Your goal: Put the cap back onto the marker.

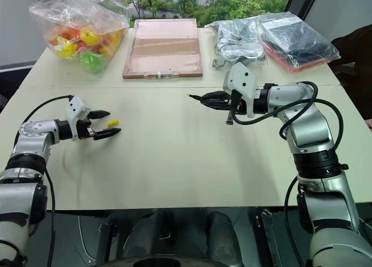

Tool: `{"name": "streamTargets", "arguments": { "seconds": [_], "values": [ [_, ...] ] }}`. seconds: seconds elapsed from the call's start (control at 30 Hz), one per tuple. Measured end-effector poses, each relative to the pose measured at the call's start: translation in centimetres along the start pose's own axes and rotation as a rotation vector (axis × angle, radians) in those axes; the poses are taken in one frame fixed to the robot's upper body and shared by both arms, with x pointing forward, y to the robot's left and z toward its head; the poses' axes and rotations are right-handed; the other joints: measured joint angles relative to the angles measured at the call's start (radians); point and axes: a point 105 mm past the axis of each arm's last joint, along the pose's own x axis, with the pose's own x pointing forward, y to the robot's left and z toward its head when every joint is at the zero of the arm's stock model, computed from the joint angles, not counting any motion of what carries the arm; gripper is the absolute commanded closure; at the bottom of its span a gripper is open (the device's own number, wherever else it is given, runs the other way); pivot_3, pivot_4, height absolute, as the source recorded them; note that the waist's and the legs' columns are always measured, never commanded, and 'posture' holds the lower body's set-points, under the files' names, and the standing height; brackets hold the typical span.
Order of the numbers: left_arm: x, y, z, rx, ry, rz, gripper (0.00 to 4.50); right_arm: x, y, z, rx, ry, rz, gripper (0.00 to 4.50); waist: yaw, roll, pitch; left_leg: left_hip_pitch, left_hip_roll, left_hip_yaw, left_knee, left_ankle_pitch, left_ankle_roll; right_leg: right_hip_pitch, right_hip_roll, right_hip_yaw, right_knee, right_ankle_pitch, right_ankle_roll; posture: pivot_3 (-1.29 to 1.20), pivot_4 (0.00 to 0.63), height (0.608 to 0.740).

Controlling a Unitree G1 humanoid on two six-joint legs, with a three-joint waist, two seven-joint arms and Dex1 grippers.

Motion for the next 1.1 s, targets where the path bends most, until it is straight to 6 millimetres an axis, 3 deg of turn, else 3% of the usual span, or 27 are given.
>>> {"name": "streamTargets", "arguments": {
  "seconds": [0.2,0.63,0.7,0.87,0.93,1.1],
  "values": [
    [0.3,-0.2,0.1,-0.002,-0.011,-0.006,4.4,0.0,-0.1,0.0,0.0,-0.001,-0.006,4.5,0.0,0.0,0.0,0.0,0.0,0.0,0.0,0.0,0.0,0.0,0.0,0.0,0.0,0.0,0.0,0.0,0.15,0.74],
    [0.3,-0.1,0.7,0.007,-0.019,-0.023,4.46,-1.1,-0.5,-1.3,-0.008,0.039,0.005,4.5,0.0,-0.001,0.0,0.0,0.0,0.0,0.0,0.0,0.0,0.0,0.0,0.0,0.0,0.0,0.0,0.0,0.15,0.74],
    [0.5,0.0,2.4,0.042,-0.043,-0.05,4.46,-1.4,-1.0,-1.2,-0.024,0.051,0.01,4.5,0.001,-0.001,0.001,-0.001,0.0,0.0,0.001,0.0,0.0,-0.001,0.0,0.0,0.0,0.0,0.0,0.0,0.15,0.74],
    [1.1,-0.5,11.1,0.308,-0.148,-0.173,4.46,-1.6,-2.4,0.8,-0.133,0.058,0.054,4.5,-0.002,-0.001,0.001,-0.001,0.0,0.0,0.001,0.002,-0.003,-0.001,0.0,0.0,0.0,0.0,0.0,0.0,0.15,0.74],
    [1.5,-1.1,12.9,0.381,-0.16,-0.217,4.46,-1.5,-2.8,1.2,-0.166,0.062,0.067,4.5,-0.004,-0.001,0.001,-0.001,0.0,0.001,0.0,0.002,-0.003,-0.001,0.0,0.0,0.0,0.0,0.0,0.0,0.15,0.74],
    [3.9,-3.4,14.5,0.457,-0.192,-0.329,4.46,-0.6,-3.0,0.9,-0.199,0.076,0.108,4.5,-0.004,-0.001,0.001,-0.001,0.0,0.001,0.001,0.003,-0.004,-0.001,0.0,0.0,0.0,0.0,0.0,0.0,0.15,0.74]
  ]
}}
